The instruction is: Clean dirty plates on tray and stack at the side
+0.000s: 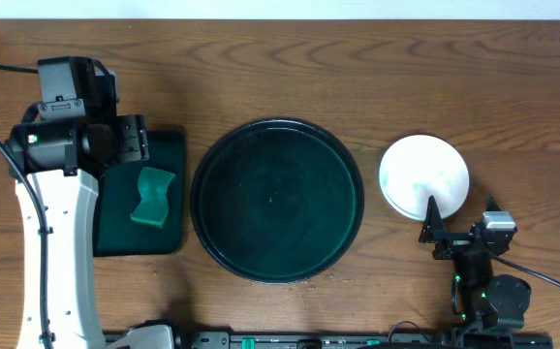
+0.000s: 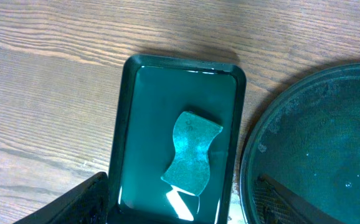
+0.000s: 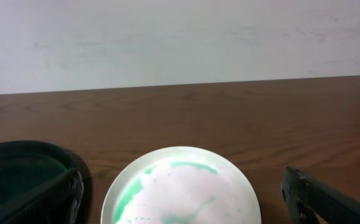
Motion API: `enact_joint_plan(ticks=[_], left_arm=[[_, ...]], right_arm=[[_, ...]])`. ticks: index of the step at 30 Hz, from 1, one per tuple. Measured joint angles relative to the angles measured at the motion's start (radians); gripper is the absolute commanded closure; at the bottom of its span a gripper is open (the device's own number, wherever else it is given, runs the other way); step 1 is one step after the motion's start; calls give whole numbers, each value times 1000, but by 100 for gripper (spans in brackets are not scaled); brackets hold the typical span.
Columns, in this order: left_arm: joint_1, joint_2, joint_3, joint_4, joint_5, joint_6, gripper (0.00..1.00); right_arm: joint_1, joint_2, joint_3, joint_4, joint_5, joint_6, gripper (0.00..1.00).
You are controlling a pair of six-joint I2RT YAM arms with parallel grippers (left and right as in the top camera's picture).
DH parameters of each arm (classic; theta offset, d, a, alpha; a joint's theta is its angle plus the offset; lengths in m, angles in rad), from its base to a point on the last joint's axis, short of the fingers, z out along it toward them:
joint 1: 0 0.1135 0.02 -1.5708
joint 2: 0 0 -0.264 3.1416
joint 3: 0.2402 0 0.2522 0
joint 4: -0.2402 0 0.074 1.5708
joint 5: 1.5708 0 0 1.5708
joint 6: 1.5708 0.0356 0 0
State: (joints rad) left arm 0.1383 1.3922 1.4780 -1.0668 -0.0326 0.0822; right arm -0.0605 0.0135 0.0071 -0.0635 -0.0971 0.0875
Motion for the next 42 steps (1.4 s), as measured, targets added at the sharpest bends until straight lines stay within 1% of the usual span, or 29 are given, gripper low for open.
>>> enact_joint_plan(ticks=[10,14,18,20,23,27,32,35,42], left_arm=[[0,-8,0,-11,6,-1,26],[-1,-108,-61,48,12,-5,26],[-12,-287,-226,246,12,-10,26],[-24,-393,-348,382,12,-11,26],[-39,-527,-516,536,18,-12,26],[-56,-702,-733,700,22,-13,26],[-75,-901,-947,876,26,-18,26],[-75,-1018,-1062,959,26,-18,26],[-75,-1207,-1258,1024,26,0,26]], right_arm=[[0,0,0,0,0,0,1],[0,0,0,0,0,0,1],[0,-1,0,0,0,0,1],[0,-1,0,0,0,0,1],[0,-1,0,0,0,0,1],[0,-1,0,0,0,0,1],[0,-1,0,0,0,1,1],[0,-1,0,0,0,1,1],[0,-1,0,0,0,1,1]])
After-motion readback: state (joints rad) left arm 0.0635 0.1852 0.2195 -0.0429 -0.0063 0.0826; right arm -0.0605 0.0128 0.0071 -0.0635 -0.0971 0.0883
